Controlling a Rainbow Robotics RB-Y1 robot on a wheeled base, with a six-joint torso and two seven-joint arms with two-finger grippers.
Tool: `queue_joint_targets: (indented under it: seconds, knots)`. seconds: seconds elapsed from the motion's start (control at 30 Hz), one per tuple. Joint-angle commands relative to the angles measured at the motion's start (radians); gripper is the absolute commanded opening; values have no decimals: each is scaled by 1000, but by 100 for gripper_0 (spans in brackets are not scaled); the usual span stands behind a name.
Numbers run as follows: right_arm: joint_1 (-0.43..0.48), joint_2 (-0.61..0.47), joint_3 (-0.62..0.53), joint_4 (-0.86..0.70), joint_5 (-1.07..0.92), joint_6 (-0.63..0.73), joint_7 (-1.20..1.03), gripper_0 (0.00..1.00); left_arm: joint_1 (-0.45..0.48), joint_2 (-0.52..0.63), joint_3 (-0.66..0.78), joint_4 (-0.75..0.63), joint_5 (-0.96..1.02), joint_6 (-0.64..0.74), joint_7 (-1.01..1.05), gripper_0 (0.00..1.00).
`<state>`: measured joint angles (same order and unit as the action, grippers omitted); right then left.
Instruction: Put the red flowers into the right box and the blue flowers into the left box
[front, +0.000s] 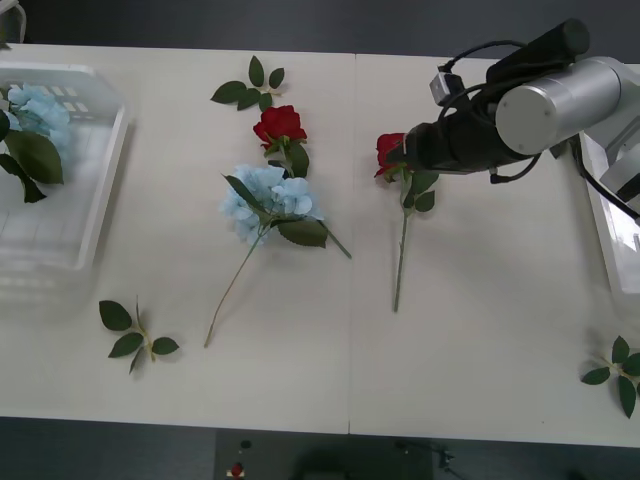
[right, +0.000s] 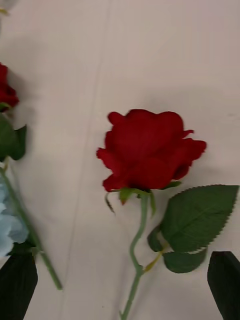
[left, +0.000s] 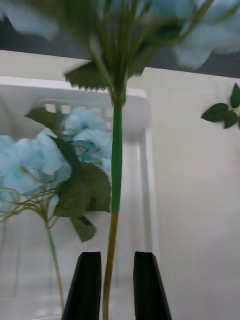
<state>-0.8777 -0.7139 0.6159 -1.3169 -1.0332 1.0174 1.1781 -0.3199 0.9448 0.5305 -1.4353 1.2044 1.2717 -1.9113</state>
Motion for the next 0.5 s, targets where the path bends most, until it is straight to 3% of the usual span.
queue_joint_targets:
  seconds: [0.03,0.3,0.5]
  knots:
    - [-86,24,54,79,44,29,-117,100,41,34,19,-17,-39,-64,11,100]
    - [-112,99,88,156,101,29,-187,100,58,34,-1,-22,33,-80,-3,100]
    - [-133,171,88,234,113,9,-201,100,47,25,-126,-151,231,-54,-64,100]
